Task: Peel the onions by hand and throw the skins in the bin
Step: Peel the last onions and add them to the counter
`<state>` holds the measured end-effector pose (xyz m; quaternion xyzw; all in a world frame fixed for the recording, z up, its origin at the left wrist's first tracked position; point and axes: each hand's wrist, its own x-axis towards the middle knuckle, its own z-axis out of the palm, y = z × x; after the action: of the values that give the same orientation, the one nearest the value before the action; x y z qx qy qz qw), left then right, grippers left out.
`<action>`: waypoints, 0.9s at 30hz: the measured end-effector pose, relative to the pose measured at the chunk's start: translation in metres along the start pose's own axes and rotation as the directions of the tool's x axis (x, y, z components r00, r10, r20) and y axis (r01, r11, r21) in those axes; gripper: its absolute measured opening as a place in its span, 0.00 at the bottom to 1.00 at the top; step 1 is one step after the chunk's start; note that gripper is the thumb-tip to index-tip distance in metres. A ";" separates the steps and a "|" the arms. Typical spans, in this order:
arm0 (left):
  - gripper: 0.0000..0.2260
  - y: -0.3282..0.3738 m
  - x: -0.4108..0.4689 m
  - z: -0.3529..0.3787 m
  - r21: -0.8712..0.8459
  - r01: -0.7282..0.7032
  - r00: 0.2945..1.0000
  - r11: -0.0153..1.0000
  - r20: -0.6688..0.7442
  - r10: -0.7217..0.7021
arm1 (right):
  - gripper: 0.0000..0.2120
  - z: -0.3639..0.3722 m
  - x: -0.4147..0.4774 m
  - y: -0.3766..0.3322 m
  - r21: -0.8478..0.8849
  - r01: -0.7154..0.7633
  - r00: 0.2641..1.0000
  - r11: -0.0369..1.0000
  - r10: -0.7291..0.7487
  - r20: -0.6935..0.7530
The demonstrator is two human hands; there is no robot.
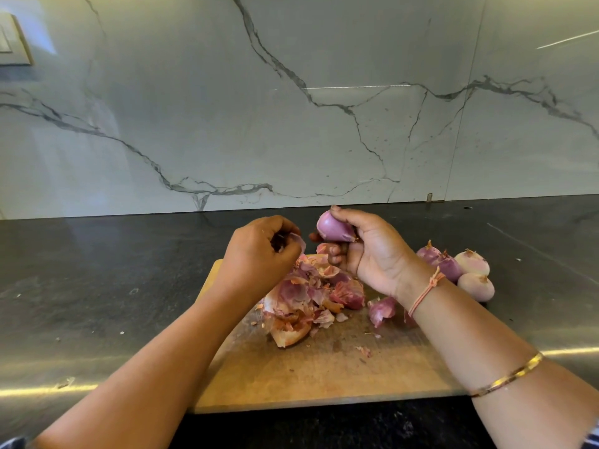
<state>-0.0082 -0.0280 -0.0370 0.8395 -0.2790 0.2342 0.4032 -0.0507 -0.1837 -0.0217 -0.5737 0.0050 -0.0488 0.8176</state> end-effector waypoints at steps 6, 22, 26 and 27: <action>0.12 0.001 -0.002 0.001 0.015 -0.036 0.997 0.999 0.065 0.035 | 0.20 0.003 -0.001 0.005 -0.277 0.043 0.996 0.960 -0.062 -0.059; 0.05 0.006 -0.005 0.002 -0.093 -0.050 0.994 0.994 -0.103 0.041 | 0.22 0.010 -0.006 0.008 -0.293 0.040 0.999 0.955 -0.029 0.041; 0.03 0.006 -0.005 0.001 -0.096 -0.044 0.994 0.994 -0.104 0.034 | 0.21 0.010 -0.007 0.005 -0.208 -0.003 0.999 0.978 0.011 0.034; 0.02 0.006 -0.005 0.001 -0.100 -0.038 0.994 0.994 -0.110 0.027 | 0.21 0.010 -0.007 0.004 -0.188 -0.012 0.999 0.982 0.020 0.041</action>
<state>-0.0154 -0.0307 -0.0373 0.7992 -0.2817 0.2716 0.4562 -0.0567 -0.1725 -0.0221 -0.6489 -0.0030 -0.0292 0.7603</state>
